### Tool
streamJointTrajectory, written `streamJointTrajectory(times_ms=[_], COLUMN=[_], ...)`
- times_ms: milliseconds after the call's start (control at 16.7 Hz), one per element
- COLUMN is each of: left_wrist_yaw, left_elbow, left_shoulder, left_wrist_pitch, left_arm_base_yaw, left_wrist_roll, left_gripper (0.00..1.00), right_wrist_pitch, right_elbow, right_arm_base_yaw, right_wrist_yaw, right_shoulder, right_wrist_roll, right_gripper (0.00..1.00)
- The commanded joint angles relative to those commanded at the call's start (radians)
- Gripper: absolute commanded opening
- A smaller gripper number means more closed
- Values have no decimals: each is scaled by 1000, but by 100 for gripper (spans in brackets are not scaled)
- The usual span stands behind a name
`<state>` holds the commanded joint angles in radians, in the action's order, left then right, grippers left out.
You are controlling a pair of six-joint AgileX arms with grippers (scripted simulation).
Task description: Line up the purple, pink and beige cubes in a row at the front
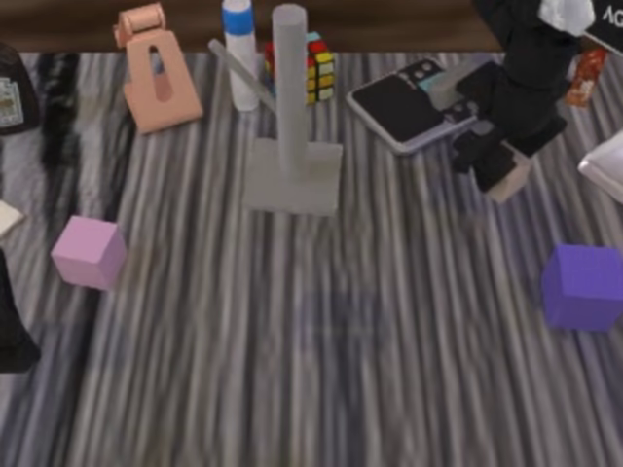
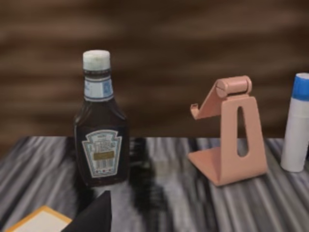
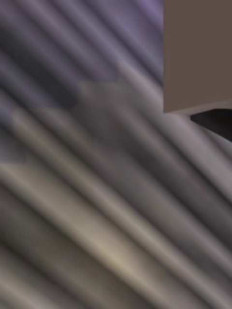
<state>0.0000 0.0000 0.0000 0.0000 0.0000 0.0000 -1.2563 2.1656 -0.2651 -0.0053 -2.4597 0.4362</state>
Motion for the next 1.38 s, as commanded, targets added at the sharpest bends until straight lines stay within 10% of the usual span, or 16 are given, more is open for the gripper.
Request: streamJointTrajectory(times_ms=[360,960,1380], left_wrist_yaw=[0,0,0], left_elbow=[0,0,0], left_shoulder=[0,0,0], left_wrist_pitch=[0,0,0], left_arm_base_yaw=[0,0,0], left_wrist_roll=[0,0,0], left_gripper=[100,100,100], right_wrist_pitch=[49,202,237], right_elbow=[-154,-674,-764], right_arm_base_yaw=[-84,-324,-366], right_wrist_yaw=[4,15,19], right_shoulder=[107,455,527], right_wrist_roll=[-220,-970,-1070], right_gripper=[0,0,0])
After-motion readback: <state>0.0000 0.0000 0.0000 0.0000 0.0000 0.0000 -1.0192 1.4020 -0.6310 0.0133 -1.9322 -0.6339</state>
